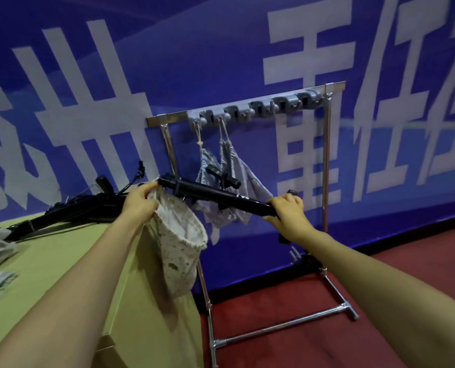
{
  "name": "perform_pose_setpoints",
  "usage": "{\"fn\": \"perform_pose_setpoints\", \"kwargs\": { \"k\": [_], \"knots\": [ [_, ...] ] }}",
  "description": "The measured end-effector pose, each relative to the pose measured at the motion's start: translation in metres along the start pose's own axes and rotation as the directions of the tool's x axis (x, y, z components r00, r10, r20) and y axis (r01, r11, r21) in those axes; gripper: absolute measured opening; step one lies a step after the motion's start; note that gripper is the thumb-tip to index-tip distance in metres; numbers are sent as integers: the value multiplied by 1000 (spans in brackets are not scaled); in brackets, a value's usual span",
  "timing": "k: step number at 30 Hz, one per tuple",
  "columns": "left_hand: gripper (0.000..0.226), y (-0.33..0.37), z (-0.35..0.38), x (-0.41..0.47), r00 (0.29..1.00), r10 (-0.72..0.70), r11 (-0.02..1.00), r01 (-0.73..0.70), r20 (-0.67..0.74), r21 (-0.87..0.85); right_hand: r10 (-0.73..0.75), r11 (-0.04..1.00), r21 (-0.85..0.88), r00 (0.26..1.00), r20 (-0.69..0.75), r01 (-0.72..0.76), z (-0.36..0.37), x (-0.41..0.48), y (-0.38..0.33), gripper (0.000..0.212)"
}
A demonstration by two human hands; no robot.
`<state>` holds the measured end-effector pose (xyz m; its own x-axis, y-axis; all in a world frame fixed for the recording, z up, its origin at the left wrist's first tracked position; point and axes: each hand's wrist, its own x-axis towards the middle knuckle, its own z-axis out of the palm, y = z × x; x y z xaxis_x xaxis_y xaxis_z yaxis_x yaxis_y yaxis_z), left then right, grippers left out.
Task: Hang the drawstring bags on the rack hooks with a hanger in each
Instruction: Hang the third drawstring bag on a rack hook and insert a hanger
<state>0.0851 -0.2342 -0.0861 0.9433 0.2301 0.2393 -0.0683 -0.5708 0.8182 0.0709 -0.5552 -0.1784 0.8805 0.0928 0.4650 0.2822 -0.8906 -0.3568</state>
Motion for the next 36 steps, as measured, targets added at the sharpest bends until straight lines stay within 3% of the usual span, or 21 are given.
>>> {"fn": "perform_pose_setpoints", "kwargs": {
  "k": [5,9,15,22,24,30,36],
  "knots": [
    [57,-2,-5,2,999,32,992,-30,-17,123,-39,999,-23,999,9,39,-3,-6,6,28],
    [45,3,-3,4,992,53,960,-81,111,267,-120,985,-122,993,3,120,-5,-10,14,30],
    [66,12,18,-4,973,33,827,-154,226,541,-262,915,-329,964,-47,233,-6,-12,16,28],
    [43,20,27,-8,995,-66,740,0,73,673,-435,822,-499,868,-240,274,-21,-18,27,27],
    [36,23,28,-8,990,-75,754,-25,123,656,-472,789,-545,847,-244,283,-25,-19,27,27],
    [58,33,49,-28,936,7,934,-132,352,332,-580,666,-654,800,-151,359,-24,-4,1,25],
    [69,27,53,-42,925,4,951,-120,379,284,-733,529,-670,678,-52,520,-21,17,-44,22]
  ]
}}
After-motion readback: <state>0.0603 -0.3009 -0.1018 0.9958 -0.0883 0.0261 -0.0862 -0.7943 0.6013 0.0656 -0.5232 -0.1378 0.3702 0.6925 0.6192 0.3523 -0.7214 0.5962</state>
